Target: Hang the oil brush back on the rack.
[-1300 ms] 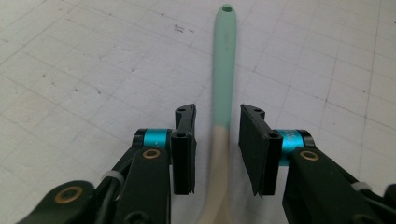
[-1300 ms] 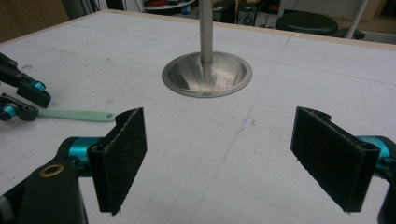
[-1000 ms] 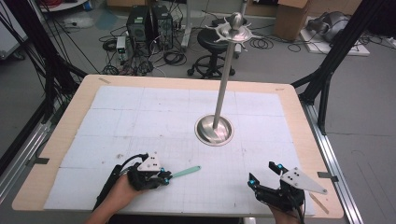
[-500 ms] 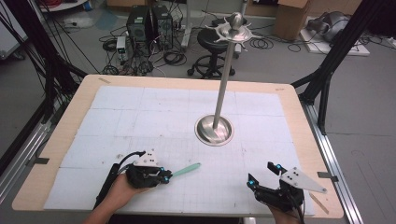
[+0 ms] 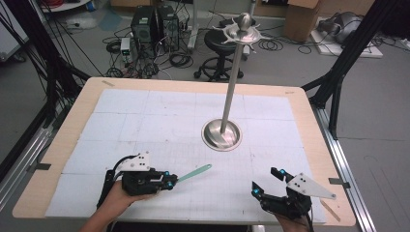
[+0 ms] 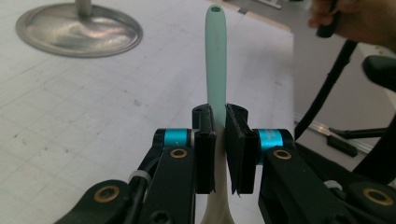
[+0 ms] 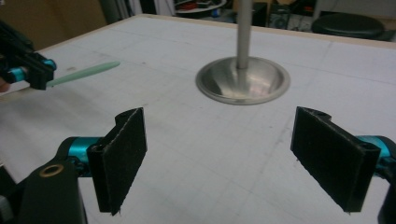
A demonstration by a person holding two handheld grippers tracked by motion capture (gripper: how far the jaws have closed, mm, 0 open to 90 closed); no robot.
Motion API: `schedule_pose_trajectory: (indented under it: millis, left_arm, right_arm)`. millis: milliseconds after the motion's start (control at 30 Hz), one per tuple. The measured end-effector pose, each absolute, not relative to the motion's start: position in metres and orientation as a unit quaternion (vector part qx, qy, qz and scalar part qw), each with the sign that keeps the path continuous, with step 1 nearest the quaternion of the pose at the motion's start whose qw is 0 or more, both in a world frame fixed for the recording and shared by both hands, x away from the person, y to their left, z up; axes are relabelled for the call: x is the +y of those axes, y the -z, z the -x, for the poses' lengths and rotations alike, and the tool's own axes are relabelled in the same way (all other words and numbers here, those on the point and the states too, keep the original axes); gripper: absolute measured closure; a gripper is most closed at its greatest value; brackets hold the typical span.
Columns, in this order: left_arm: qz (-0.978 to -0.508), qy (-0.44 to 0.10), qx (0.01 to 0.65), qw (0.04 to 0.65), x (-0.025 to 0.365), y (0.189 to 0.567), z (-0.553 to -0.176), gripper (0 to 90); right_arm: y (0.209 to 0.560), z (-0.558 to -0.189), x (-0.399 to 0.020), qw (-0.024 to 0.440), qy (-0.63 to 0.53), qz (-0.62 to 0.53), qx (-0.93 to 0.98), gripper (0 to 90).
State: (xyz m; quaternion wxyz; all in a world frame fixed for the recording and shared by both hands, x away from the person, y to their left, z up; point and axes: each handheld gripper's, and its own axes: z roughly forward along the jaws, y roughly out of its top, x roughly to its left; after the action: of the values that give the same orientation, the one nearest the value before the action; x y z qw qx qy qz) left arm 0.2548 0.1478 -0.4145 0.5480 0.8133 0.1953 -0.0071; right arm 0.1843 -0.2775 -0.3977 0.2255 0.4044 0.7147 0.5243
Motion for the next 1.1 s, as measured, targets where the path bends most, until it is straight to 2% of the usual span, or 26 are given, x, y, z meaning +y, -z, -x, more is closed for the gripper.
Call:
schedule_pose_trajectory:
  millis: [267, 400, 633, 900, 1100]
  left_arm:
    - [-0.794, 0.019, 0.172, 0.582, 0.155, 0.401, -0.247, 81.9]
    - [-0.764, 0.027, 0.169, 0.622, 0.159, 0.394, -0.242, 81.9]
    - [-0.751, 0.020, 0.162, 0.640, 0.161, 0.388, -0.239, 81.8]
    - [-0.731, 0.015, 0.138, 0.668, 0.162, 0.377, -0.231, 81.9]
    - [-0.720, 0.010, 0.123, 0.683, 0.162, 0.371, -0.228, 81.8]
  right_arm:
    - [0.397, -0.187, -0.260, 0.176, -0.553, -0.357, 0.732, 17.3]
    - [0.393, -0.190, -0.248, 0.147, -0.576, -0.333, 0.732, 17.3]
    - [0.385, -0.192, -0.229, 0.128, -0.605, -0.304, 0.725, 18.1]
    - [0.374, -0.199, -0.198, 0.091, -0.629, -0.257, 0.728, 24.7]
    - [0.365, -0.205, -0.182, 0.082, -0.633, -0.233, 0.734, 27.7]
